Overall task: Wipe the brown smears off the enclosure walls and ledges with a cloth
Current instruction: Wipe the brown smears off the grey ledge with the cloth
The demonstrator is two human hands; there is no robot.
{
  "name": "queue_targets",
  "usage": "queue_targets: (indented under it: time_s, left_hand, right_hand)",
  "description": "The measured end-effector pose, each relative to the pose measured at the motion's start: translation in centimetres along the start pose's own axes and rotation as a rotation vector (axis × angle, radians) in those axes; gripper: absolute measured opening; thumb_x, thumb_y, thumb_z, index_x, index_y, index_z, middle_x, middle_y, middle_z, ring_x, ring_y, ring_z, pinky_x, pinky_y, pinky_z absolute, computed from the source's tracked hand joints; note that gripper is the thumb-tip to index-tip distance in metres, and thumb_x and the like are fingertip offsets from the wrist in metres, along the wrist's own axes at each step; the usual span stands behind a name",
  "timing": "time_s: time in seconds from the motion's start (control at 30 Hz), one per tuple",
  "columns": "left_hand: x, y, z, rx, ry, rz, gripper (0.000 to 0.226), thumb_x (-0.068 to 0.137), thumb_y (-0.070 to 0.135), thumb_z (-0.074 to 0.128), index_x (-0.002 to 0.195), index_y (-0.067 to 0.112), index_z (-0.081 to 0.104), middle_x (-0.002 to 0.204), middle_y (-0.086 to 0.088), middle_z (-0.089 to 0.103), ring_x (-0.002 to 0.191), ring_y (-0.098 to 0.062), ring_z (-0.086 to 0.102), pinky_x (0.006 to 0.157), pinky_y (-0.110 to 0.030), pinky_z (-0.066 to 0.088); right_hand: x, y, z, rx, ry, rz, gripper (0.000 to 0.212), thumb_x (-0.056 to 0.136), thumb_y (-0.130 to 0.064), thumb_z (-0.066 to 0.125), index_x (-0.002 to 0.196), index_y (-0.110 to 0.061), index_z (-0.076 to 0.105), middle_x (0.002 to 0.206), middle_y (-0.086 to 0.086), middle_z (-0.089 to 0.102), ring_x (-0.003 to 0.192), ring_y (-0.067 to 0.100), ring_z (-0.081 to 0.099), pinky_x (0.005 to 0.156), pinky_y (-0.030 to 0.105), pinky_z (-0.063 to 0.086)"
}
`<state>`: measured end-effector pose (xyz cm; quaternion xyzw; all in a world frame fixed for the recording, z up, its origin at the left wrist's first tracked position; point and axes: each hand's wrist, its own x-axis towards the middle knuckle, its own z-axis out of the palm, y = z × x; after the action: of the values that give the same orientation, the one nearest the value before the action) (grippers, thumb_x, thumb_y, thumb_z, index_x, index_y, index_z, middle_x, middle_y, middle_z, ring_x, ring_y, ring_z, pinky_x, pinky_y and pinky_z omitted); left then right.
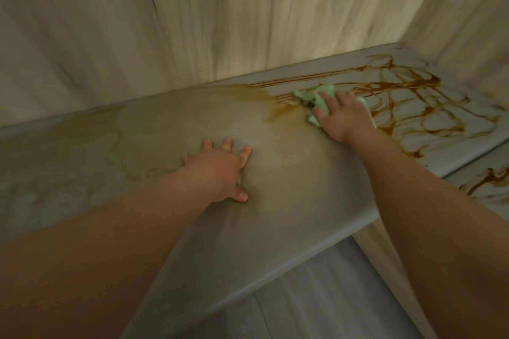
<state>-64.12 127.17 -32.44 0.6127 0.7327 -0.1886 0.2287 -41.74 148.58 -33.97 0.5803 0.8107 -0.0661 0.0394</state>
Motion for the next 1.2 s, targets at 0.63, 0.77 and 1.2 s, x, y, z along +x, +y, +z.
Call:
queue_targets:
  time_s: [0.63,0.77,1.2]
  left_hand:
    - [-0.8,0.5,-0.7,-0.054,-0.055,-0.005,0.112,0.088,0.054,0.074,0.162,0.042,-0.009,0.171,0.002,-0.021,0.156,-0.043,-0.013,0.116,-0.077,0.015]
    - [-0.7,0.4,-0.5,-0.062,-0.044,-0.005,0.112,0.087,0.054,0.075,0.162,0.043,-0.008,0.171,0.002,-0.020,0.156,-0.043,-0.012,0.116,-0.077,0.015]
    - [-0.8,0.3,-0.1,-0.040,-0.006,0.008,0.107,0.090,0.057,0.071,0.163,0.042,-0.007,0.172,0.003,-0.017,0.157,-0.042,-0.009,0.117,-0.076,0.016]
  right_hand:
    - [8.0,-11.1,-0.8,0.176,-0.009,0.132,0.066,0.105,-0.055,0.017,0.166,-0.031,0.009,0.173,0.012,0.000,0.159,0.036,-0.005,0.126,0.055,-0.005]
    - [6.4,-16.5,-1.0,0.129,-0.062,-0.058,0.073,0.103,-0.068,0.016,0.166,-0.034,0.004,0.172,0.016,-0.005,0.158,0.038,-0.008,0.125,0.056,-0.007]
    - [-0.2,-2.2,-0.1,0.058,-0.020,0.079,0.071,0.103,-0.068,0.020,0.165,-0.035,0.013,0.174,0.005,0.004,0.160,0.028,0.001,0.128,0.050,0.002]
